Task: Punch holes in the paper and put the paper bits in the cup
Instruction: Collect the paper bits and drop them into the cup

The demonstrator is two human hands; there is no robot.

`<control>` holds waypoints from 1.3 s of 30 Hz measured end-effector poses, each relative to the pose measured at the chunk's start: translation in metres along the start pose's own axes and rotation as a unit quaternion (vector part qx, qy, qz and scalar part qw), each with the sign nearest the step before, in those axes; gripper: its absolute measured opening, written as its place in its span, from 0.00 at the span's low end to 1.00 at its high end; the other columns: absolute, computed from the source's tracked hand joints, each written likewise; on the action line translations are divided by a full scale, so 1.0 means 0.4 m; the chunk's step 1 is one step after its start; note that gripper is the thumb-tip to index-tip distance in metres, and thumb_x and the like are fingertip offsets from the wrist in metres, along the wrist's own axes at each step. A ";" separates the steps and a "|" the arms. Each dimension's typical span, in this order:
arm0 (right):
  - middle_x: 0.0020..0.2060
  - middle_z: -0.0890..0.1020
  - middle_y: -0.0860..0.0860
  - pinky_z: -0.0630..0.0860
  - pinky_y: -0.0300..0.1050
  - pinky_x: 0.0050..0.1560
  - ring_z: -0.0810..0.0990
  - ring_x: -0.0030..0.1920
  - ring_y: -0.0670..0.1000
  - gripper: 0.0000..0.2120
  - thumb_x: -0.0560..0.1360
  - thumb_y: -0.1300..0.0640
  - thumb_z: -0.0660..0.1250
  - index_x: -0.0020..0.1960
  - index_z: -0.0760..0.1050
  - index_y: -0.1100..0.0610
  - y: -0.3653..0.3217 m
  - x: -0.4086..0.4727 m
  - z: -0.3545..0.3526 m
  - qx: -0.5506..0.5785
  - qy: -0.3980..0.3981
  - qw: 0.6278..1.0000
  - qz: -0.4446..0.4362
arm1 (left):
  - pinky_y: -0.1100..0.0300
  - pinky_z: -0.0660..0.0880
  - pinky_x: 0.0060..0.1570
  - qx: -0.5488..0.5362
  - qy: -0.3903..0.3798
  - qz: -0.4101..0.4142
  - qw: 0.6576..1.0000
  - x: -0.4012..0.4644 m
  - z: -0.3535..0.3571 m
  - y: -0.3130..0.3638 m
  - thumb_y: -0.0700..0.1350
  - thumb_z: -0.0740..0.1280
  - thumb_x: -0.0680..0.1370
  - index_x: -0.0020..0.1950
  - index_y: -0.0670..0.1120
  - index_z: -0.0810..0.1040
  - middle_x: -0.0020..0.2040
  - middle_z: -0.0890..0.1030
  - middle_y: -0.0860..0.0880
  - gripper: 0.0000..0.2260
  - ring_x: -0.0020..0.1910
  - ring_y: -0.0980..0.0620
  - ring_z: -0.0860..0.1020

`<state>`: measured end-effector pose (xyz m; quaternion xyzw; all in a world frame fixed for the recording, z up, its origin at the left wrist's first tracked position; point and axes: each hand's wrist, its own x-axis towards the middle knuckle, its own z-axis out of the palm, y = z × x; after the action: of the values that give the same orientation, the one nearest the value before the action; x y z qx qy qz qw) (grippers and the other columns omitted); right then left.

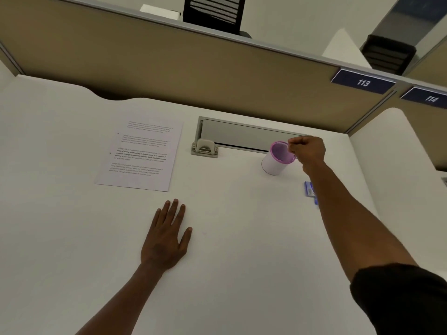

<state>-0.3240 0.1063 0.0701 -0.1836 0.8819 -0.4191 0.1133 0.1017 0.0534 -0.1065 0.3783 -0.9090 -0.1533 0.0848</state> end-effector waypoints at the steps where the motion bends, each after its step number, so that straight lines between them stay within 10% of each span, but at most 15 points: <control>1: 0.44 0.86 0.54 0.80 0.50 0.56 0.84 0.49 0.53 0.08 0.70 0.66 0.72 0.46 0.85 0.58 -0.002 0.008 0.007 -0.068 -0.010 0.997 -0.041 | 0.53 0.46 0.79 -0.003 0.000 0.000 1.000 -0.001 -0.001 -0.001 0.59 0.54 0.81 0.81 0.50 0.53 0.82 0.51 0.50 0.31 0.81 0.51 0.47; 9: 0.46 0.86 0.57 0.74 0.40 0.52 0.83 0.49 0.57 0.07 0.73 0.64 0.69 0.48 0.85 0.60 -0.004 0.022 0.037 -0.256 -0.015 0.948 -0.187 | 0.52 0.48 0.79 -0.002 -0.003 -0.001 1.000 0.001 -0.007 0.004 0.60 0.54 0.81 0.82 0.51 0.52 0.82 0.50 0.50 0.31 0.81 0.51 0.46; 27: 0.47 0.86 0.58 0.79 0.53 0.60 0.84 0.52 0.55 0.10 0.72 0.67 0.70 0.51 0.85 0.61 -0.018 0.011 0.011 -0.109 -0.066 0.990 -0.068 | 0.50 0.50 0.79 -0.014 0.006 0.001 1.000 0.000 -0.006 0.005 0.59 0.54 0.81 0.82 0.50 0.53 0.82 0.51 0.49 0.31 0.81 0.51 0.46; 39: 0.40 0.86 0.54 0.79 0.50 0.51 0.83 0.43 0.51 0.09 0.75 0.51 0.70 0.44 0.85 0.55 -0.016 -0.172 0.087 -0.061 -0.051 0.987 -0.137 | 0.50 0.51 0.79 -0.014 0.010 0.007 1.000 -0.005 -0.014 0.001 0.59 0.53 0.82 0.81 0.49 0.54 0.82 0.52 0.49 0.30 0.81 0.51 0.46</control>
<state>-0.2477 0.1072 0.0567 -0.3307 0.8652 -0.3665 0.0882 0.1043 0.0539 -0.1013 0.3718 -0.9086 -0.1620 0.1001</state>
